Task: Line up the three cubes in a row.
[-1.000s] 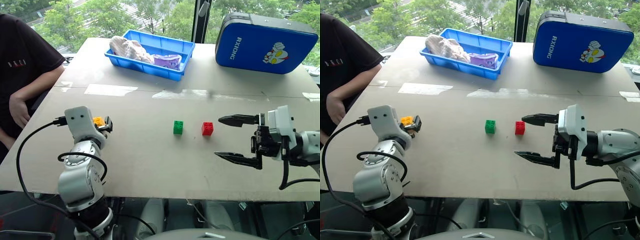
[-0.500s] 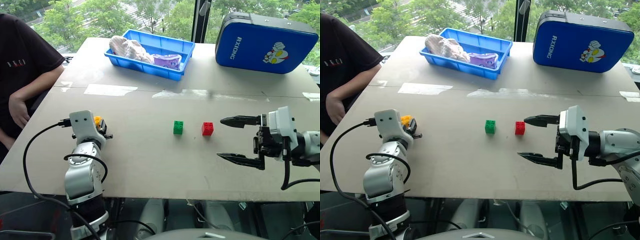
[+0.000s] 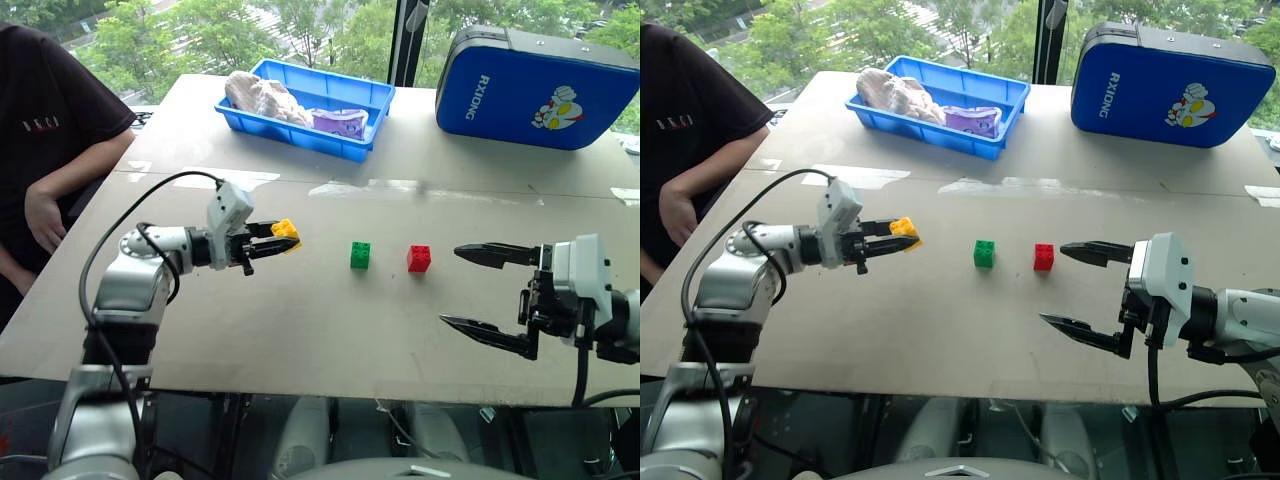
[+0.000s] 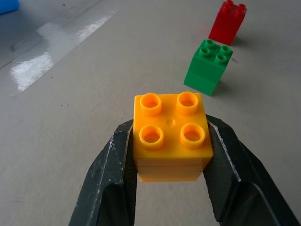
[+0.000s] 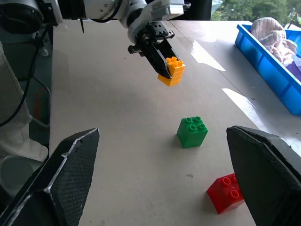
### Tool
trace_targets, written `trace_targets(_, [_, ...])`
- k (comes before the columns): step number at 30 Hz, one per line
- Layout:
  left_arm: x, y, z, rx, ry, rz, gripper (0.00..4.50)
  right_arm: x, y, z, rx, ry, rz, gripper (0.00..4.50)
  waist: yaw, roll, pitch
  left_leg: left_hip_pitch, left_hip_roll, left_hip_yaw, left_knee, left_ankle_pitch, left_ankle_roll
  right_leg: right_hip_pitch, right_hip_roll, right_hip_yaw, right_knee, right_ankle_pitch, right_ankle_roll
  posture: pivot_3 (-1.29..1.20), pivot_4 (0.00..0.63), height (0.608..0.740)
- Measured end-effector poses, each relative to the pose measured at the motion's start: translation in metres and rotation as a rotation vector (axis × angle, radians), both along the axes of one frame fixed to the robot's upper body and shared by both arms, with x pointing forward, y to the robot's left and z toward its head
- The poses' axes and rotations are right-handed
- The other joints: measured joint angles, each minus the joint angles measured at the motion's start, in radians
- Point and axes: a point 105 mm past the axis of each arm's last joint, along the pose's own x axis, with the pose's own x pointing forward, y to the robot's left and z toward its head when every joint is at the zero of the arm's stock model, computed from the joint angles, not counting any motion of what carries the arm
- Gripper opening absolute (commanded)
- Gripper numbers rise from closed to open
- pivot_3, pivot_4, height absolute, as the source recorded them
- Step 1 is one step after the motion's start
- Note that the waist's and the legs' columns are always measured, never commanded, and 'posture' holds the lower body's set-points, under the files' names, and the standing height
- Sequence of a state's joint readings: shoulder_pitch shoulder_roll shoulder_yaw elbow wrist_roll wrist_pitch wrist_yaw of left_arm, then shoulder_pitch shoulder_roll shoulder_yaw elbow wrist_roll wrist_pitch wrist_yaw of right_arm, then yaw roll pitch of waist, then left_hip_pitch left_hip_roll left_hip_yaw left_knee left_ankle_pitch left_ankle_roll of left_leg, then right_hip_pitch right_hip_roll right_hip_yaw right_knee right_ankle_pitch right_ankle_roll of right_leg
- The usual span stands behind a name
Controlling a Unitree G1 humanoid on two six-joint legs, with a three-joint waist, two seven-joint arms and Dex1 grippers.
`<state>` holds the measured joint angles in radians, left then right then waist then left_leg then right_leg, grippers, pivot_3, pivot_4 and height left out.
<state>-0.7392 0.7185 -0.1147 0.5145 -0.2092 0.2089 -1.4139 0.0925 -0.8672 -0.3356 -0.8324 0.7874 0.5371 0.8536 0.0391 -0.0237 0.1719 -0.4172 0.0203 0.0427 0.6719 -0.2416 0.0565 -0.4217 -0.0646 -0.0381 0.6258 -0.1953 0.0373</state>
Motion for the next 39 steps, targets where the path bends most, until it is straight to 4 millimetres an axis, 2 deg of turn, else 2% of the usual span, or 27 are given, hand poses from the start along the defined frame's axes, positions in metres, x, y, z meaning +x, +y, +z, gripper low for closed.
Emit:
trace_targets(3, [0.006,-0.005,-0.004,0.065,0.007,-0.093,1.31,-0.002,0.000,-0.002,-0.002,0.006,-0.014,4.47,-0.004,0.000,0.000,0.000,0.000,0.004,0.000,-0.002,0.003,0.000,0.000,0.003,0.000,0.000,0.000,0.00,0.150,0.740])
trace_targets(6, [0.007,-0.014,-0.018,0.090,0.054,-0.177,1.31,-0.002,0.001,-0.002,-0.004,-0.008,-0.041,4.47,-0.006,0.000,0.000,-0.001,0.000,0.005,0.000,-0.003,0.004,-0.001,0.000,0.004,0.000,-0.001,0.001,0.00,0.150,0.740])
trace_targets(16, [0.007,-0.026,-0.023,0.088,0.063,-0.253,1.31,-0.002,0.003,0.001,-0.001,-0.036,-0.070,4.47,-0.004,-0.001,0.001,-0.001,0.000,0.004,0.001,-0.003,0.005,-0.001,0.000,0.004,0.000,-0.001,0.002,0.00,0.150,0.740])
trace_targets(39, [0.008,-0.017,-0.027,0.124,0.025,-0.257,1.31,-0.002,-0.006,-0.002,-0.017,-0.017,-0.110,4.47,-0.003,-0.001,0.000,-0.001,0.000,0.004,0.001,-0.003,0.005,-0.001,0.001,0.004,0.001,-0.001,0.002,0.00,0.150,0.740])
